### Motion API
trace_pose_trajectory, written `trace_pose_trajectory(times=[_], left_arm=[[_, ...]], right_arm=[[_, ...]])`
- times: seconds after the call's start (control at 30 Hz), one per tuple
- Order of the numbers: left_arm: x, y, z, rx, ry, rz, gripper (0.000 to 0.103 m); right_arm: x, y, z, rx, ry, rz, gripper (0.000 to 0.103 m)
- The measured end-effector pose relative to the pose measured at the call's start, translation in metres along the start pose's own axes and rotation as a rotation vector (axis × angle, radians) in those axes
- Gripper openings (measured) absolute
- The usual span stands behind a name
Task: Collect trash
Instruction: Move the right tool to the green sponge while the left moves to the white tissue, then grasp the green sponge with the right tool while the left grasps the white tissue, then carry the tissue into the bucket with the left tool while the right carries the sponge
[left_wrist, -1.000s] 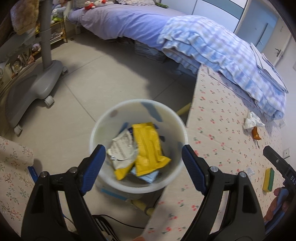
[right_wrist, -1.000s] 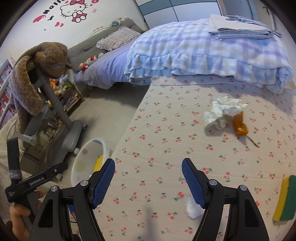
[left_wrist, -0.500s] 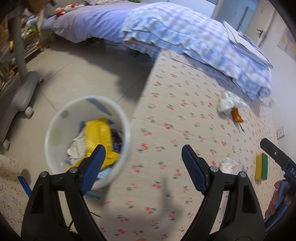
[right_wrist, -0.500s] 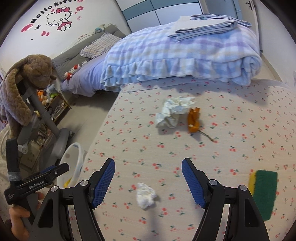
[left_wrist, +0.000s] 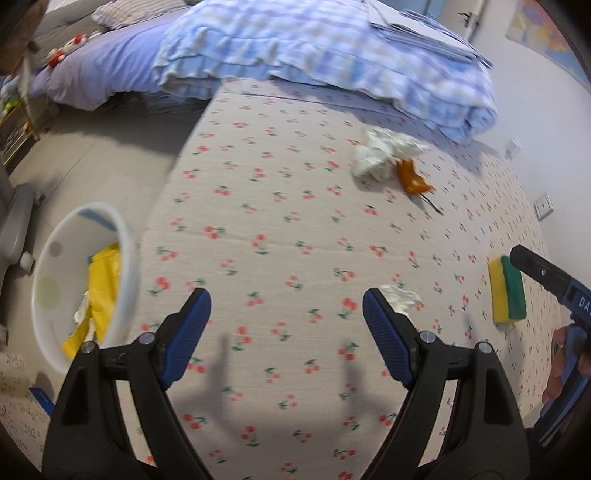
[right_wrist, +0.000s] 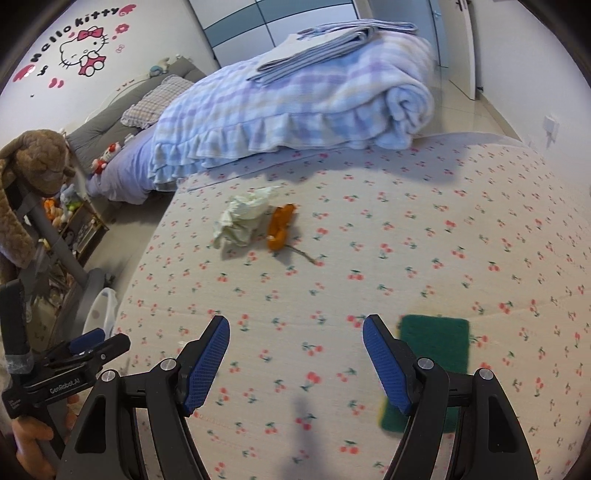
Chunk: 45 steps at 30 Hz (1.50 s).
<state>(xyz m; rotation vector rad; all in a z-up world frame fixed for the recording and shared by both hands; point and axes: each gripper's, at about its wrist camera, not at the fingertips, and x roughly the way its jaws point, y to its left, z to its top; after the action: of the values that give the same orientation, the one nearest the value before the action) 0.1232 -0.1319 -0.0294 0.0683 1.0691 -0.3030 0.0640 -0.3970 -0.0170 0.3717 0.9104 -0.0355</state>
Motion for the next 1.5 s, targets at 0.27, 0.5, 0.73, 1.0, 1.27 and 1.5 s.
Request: trace_pose_trajectory(times=[0.27,0.5,0.73,1.0,1.27,1.5], left_arm=[[0.007,-0.037,-0.009,0.079,-0.040,-0.034,0.084],[0.018,-0.057,-0.022,0.114,-0.069,-0.031,0.084],[0.028,-0.067,-0.033,0.117,-0.085,-0.025,0.084],[0.040,-0.079,-0.044,0.162,-0.077,0.019,0.072],[0.036,-0.077,-0.042,0.164,-0.090,0.001,0.031],[0.029,-0.075,-0.039,0.161,-0.111,-0.007,0.025]], right_arm=[[-0.007,-0.041,-0.016,0.024,0.010,-0.067,0.076],[-0.004,-0.062,-0.031,0.015,0.035,-0.116,0.076],[0.004,-0.071,-0.047,-0.008,0.062,-0.152,0.076],[0.017,-0.065,-0.053,-0.053,0.083,-0.171,0.077],[0.022,-0.058,-0.052,-0.107,0.080,-0.208,0.077],[0.019,-0.053,-0.048,-0.111,0.069,-0.211,0.059]])
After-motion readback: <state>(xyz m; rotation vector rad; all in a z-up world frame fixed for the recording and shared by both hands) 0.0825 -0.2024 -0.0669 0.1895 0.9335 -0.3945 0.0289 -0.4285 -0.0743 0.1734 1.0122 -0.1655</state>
